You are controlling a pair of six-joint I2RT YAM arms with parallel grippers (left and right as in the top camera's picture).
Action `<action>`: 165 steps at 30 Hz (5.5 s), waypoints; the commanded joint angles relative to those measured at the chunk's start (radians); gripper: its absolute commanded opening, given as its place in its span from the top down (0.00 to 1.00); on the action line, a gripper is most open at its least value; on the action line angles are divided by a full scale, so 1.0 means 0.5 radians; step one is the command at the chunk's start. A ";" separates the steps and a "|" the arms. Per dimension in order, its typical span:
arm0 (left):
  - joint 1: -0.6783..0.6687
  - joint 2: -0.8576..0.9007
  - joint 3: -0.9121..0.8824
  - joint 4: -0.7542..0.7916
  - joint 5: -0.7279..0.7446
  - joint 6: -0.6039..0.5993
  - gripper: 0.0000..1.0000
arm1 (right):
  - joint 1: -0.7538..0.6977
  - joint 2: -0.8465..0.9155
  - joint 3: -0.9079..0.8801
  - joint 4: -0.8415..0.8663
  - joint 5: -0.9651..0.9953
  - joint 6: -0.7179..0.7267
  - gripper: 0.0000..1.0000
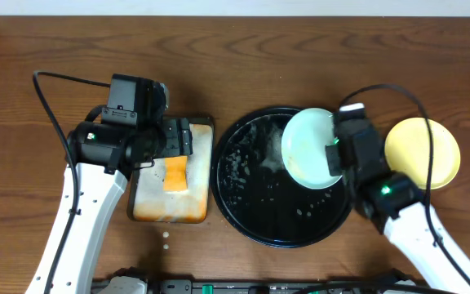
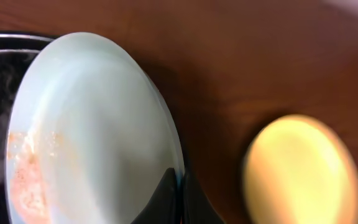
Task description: Clean dirty plates on tray and stack at the side
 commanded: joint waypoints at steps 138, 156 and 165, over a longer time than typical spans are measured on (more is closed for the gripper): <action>0.002 -0.002 0.001 -0.005 0.011 0.028 0.16 | 1.061 -0.037 0.019 0.319 1.475 -0.834 0.99; 0.002 -0.002 0.001 -0.005 0.011 0.028 0.16 | 0.674 -0.049 0.019 0.159 0.904 0.015 0.99; 0.002 -0.001 0.001 -0.004 0.011 0.028 0.16 | 0.221 -0.246 0.023 0.063 0.481 0.225 0.99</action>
